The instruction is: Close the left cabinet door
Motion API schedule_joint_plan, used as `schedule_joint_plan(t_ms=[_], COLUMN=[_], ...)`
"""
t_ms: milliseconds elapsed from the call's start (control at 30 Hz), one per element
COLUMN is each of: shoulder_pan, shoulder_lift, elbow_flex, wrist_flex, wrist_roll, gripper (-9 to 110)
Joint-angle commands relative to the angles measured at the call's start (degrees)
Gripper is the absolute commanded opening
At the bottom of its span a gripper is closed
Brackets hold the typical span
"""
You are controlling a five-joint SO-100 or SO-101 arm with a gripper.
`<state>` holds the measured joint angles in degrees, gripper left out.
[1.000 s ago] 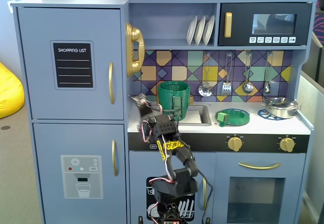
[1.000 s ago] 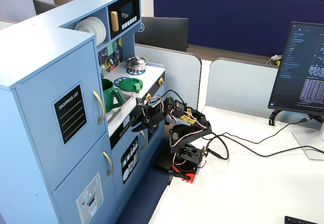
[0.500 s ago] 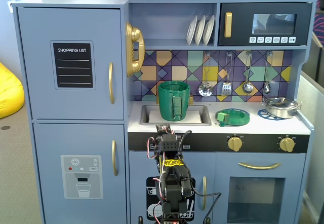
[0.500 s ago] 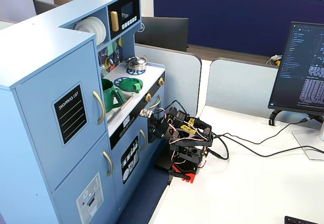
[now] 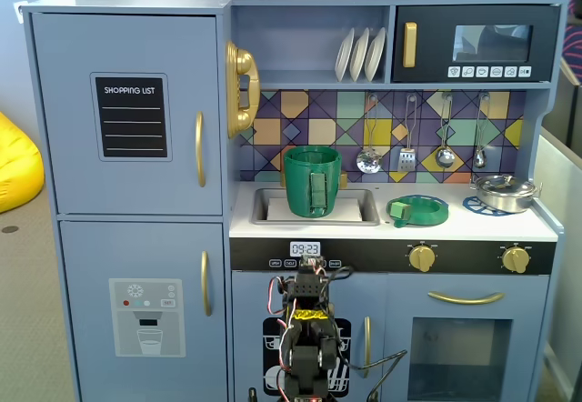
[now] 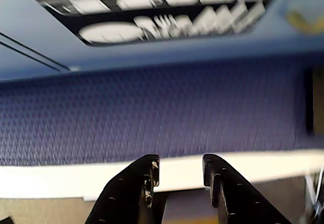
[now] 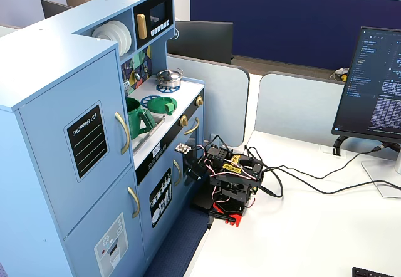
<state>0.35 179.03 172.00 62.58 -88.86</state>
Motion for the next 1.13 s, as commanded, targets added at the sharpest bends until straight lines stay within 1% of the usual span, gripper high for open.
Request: schedule_joint_plan(t_ms=[0,167,367,467,633,1100], shoulder_pan=[0.6,1.2,0.8,1.5,1.5,1.5], shoulder_lift=[2.5,3.0,3.0,3.0,3.1,3.1], elbow_flex=[-0.3,-0.3,-0.3,-0.3,-0.3,-0.3], wrist_flex=[5.4,14.4,25.0,24.9,25.1,25.1], wrist_roll=[3.7,6.5,3.5,4.6,2.2,2.3], gripper=[0,0,0,0,2,2])
